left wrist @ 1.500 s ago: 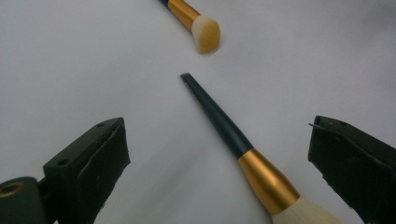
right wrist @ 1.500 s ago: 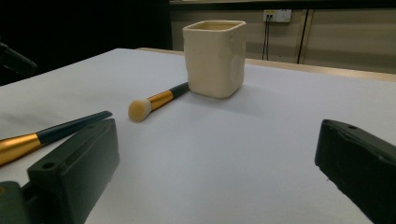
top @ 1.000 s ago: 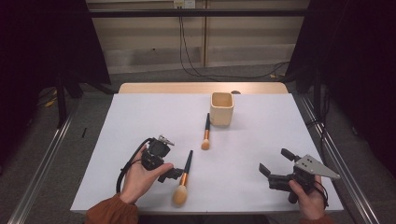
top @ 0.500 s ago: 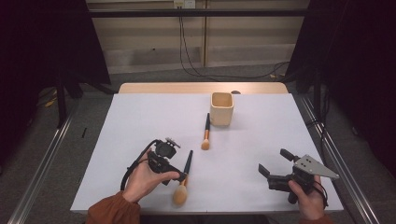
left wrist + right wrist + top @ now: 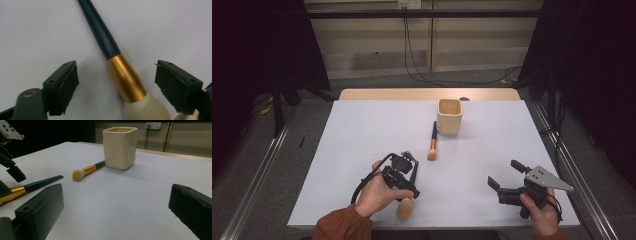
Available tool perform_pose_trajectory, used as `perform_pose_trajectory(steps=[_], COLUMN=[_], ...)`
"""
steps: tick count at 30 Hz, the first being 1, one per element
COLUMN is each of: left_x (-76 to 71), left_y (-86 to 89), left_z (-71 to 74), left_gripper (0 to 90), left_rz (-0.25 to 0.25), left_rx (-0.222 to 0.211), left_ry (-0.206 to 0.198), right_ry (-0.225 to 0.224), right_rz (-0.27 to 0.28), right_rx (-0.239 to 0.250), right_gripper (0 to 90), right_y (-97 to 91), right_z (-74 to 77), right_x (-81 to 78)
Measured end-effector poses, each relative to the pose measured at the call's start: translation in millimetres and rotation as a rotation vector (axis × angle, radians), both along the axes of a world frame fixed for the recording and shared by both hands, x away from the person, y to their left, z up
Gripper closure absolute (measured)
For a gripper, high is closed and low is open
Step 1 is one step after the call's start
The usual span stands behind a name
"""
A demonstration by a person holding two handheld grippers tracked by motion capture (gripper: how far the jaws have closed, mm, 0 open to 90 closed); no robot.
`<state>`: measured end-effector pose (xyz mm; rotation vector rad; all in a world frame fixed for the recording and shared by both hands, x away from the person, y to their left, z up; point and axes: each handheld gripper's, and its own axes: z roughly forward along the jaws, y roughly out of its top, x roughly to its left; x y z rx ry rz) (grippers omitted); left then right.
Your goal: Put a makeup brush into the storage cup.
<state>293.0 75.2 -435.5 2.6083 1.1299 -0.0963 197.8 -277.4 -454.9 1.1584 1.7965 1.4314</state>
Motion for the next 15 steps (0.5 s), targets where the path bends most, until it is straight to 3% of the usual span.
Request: perform_pose_trajectory(steps=[9,12,13,15], left_x=[2.2,2.2,2.6,2.7], left_y=[-4.2,-3.7,-2.7,-3.2], left_z=[-7.3,-8.1,-7.7,-8.2], left_gripper=[33.5,37.7,42.3,44.6], left_rz=[0.026,0.031,0.053,0.049], left_rx=[0.007,0.010,-0.023,-0.013], left_ry=[0.089,0.091,0.109,0.113], right_ry=[0.007,0.007,0.008,0.008], right_rz=[0.006,0.009,0.009,0.010], right_rx=[-0.001,-0.002,-0.002,-0.002], right_gripper=[0.0,0.0,0.0,0.0], right_y=[0.8,1.3,1.4,1.5], right_z=[-0.4,-0.6,-0.7,-0.8], right_x=[0.0,0.2,0.2,0.3])
